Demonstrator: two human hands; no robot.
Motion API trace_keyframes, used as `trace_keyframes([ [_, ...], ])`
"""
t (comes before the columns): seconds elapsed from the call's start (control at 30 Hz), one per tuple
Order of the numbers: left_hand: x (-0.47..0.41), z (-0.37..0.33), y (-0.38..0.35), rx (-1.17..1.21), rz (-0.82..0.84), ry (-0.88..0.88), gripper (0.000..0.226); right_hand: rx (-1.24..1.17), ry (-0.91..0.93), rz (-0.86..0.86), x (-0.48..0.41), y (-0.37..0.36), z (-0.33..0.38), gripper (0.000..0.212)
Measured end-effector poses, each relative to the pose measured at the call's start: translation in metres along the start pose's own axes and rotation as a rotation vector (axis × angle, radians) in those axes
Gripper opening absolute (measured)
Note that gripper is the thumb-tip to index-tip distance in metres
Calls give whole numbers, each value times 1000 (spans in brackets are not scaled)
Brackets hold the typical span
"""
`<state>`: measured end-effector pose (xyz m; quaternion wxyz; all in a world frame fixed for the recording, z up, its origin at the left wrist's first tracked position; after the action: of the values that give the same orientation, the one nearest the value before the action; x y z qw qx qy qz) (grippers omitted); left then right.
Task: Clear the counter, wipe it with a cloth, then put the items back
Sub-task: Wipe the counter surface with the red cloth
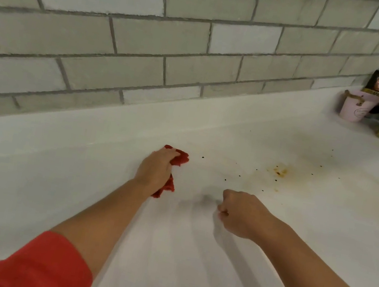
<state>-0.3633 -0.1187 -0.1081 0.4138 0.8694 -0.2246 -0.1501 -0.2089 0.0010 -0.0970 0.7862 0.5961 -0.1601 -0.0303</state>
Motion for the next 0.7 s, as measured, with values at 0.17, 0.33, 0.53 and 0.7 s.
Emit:
trace_keyframes([
  [0.17,-42,22,20,-200,-106,148,42,-50,-25,19,-1,-2,2,15],
  [0.33,-67,-12,-12,-334,17,-25,47,-71,-46,-1,-1,-1,6,37],
  [0.53,-14,-48,-44,8,177,-275,45,-104,-31,33,0,1,2,20],
  [0.7,-58,-19,7,181,-141,-108,45,-153,-39,34,0,5,-1,13],
])
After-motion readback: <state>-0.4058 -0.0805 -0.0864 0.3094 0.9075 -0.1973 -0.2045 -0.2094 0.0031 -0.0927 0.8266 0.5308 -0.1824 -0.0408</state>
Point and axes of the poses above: each hand's wrist, its own x-axis away from the middle knuckle, its own y-axis out of the back of the hand, z = x × y, the point moved 6 cm from there along -x, towards the middle knuckle, and after that the axes turned 8 degrees about -x, right-handed, at the moved point
